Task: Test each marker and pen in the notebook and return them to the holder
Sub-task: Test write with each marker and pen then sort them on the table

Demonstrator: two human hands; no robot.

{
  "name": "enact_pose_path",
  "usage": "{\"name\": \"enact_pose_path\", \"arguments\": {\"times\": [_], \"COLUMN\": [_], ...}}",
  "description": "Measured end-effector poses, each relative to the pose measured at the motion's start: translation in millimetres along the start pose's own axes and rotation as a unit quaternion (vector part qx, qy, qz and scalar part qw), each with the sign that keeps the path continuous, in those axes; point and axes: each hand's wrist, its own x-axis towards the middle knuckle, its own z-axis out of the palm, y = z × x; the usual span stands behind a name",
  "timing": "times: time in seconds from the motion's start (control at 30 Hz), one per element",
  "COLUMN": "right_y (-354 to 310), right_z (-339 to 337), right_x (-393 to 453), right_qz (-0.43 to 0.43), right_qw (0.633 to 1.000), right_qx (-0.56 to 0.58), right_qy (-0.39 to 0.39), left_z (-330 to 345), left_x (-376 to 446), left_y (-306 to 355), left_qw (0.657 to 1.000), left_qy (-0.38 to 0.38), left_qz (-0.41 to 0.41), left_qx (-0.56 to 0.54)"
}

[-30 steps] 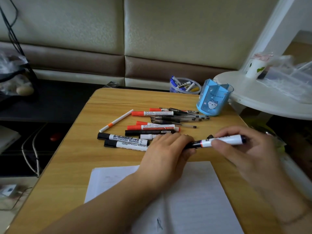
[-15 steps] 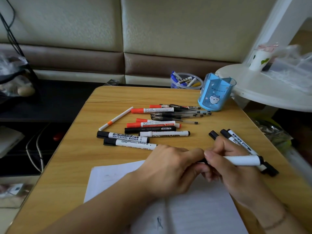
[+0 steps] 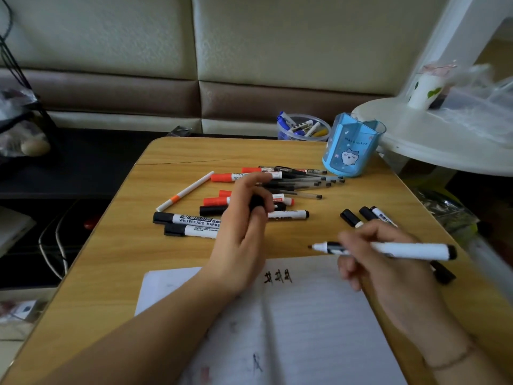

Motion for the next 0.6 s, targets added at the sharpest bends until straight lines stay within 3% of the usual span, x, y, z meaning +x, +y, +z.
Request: {"name": "enact_pose_path", "arguments": {"times": [0.17, 0.3, 0.6], "right_y": [13.1, 19.3, 23.8], "right_z": [16.3, 20.7, 19.5], "right_x": [-2.3, -1.5, 0.2], "right_qz": [-0.022, -0.031, -0.032], "right_qw": [0.994, 0.99, 0.987], "right_qx": [-0.111, -0.139, -0.156], "right_qy": [-0.004, 0.027, 0.004], "left_z": [0.9, 0.5, 2.0], "left_x": [2.2, 2.8, 0.7], "left_y": [-3.7, -0.6, 4.0], "left_qw": [0.999, 0.997, 0.991], "left_qy": [-0.015, -0.007, -0.009], "left_qz": [-0.02, -0.048, -0.072], "left_qx": [-0.037, -0.052, -0.114]}}
